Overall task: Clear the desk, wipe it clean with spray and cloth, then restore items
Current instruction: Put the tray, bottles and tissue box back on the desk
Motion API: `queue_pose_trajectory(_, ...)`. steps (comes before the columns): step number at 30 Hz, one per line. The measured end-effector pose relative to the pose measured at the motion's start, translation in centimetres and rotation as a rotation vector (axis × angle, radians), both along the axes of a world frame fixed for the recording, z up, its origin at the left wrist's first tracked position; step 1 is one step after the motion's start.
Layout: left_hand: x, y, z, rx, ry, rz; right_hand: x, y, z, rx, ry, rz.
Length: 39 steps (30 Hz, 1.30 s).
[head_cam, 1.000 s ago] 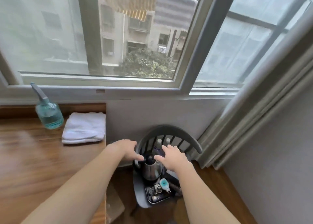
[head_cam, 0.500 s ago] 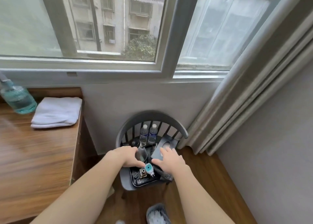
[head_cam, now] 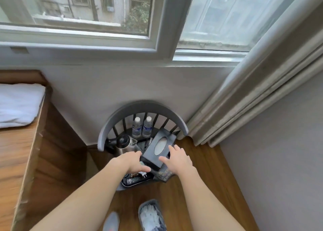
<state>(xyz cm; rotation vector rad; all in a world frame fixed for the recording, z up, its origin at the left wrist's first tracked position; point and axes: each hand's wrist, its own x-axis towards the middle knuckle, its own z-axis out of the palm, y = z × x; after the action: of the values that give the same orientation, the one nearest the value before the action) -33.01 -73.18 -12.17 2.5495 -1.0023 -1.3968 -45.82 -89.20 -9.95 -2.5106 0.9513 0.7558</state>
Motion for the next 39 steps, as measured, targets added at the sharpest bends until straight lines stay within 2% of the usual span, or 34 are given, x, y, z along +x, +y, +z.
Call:
queue_pose_trajectory(6, -1.1, -4.1, -4.8, 0.018, 0.025, 0.197, 0.9, -6.6, -5.8, 0.038, -0.006, 0.068)
queue_pose_trajectory(12, -3.6, -8.4, -11.4, 0.042, 0.044, 0.514, 1.9, -13.0, -12.6, 0.071, -0.006, 0.170)
queue_pose_trajectory(18, -4.7, -10.6, -17.7, 0.021, 0.058, 0.891, 4.4, -17.5, -19.7, 0.187, -0.074, 0.027)
queue_pose_trajectory(23, -4.5, -11.6, -21.9, -0.017, 0.122, 1.081, 7.1, -19.0, -23.5, 0.209, -0.104, -0.010)
queue_pose_trajectory(28, -3.8, -12.4, -23.7, -0.052, 0.093, 1.167, 9.5, -19.9, -25.8, 0.232, -0.126, -0.029)
queue_pose_trajectory(32, -3.2, -12.7, -24.8, -0.112, 0.078, 1.193, 10.4, -20.1, -27.1, 0.252, -0.134, -0.141)
queue_pose_trajectory(39, -3.4, -12.7, -25.3, -0.279, 0.148, 1.284, 8.9, -19.7, -26.5, 0.250, -0.100, -0.272)
